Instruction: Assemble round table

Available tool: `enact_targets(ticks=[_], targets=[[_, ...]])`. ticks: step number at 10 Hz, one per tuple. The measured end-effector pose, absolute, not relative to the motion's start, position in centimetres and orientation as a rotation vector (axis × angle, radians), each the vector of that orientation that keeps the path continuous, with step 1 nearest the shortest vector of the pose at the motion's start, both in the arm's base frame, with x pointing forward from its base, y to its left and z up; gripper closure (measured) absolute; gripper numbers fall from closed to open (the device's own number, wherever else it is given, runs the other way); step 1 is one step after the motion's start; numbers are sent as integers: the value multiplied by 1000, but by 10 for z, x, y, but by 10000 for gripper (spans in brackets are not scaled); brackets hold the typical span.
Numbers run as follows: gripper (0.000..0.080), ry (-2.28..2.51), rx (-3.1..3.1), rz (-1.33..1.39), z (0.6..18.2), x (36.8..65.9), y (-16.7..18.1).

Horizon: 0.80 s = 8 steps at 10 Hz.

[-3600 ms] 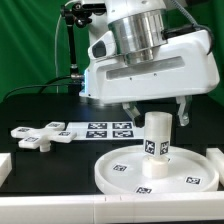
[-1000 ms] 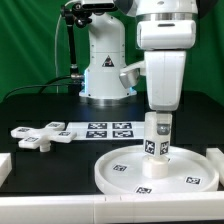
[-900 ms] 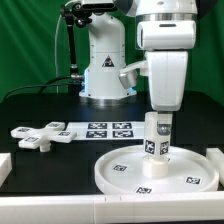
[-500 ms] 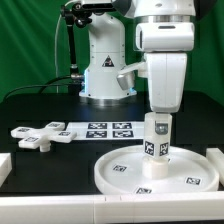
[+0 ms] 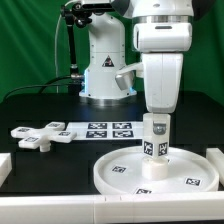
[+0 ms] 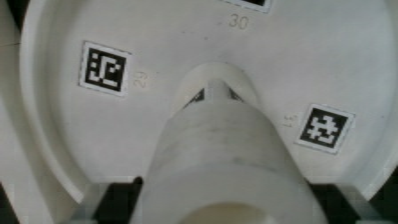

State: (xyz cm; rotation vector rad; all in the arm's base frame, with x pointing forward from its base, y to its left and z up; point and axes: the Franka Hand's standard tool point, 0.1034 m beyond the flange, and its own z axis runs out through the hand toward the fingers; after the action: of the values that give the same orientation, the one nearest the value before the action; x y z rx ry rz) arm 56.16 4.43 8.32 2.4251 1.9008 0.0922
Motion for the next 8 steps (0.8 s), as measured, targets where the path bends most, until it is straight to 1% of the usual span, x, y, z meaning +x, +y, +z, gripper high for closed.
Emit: enact_targets(ticks=[3, 6, 8], targets=[[390, 1624, 2627, 102, 83, 562, 44], [390, 987, 2985, 147, 82, 561, 41], [390, 583, 3111, 191, 82, 562, 41]])
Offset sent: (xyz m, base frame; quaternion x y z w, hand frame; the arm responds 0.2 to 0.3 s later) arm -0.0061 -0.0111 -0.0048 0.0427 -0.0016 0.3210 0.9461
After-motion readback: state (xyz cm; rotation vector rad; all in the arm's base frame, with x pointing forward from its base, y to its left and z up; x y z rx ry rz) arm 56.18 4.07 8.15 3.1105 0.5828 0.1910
